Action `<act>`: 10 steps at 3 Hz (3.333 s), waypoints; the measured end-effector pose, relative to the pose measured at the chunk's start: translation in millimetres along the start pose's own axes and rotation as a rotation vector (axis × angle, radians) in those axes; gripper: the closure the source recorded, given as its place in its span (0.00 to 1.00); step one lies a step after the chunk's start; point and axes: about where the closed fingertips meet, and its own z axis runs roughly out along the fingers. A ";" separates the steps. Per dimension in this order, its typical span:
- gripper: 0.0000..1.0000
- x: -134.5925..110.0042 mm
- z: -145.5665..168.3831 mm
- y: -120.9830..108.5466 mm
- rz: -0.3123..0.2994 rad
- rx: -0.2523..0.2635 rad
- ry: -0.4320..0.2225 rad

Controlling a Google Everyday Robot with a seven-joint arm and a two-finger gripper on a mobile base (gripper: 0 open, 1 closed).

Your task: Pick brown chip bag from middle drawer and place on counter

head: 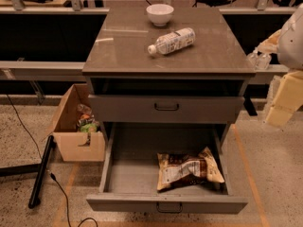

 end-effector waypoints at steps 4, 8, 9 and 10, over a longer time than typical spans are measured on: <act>0.00 25.8 150.2 11.3 -0.025 0.022 -0.048; 0.00 21.6 297.4 -2.7 -0.181 0.020 -0.111; 0.00 39.9 333.1 -9.7 -0.182 0.034 -0.148; 0.00 55.5 384.4 -16.5 -0.236 0.020 -0.187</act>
Offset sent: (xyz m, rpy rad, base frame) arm 0.0388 -0.0053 -0.1057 -0.0414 -0.0614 -0.0979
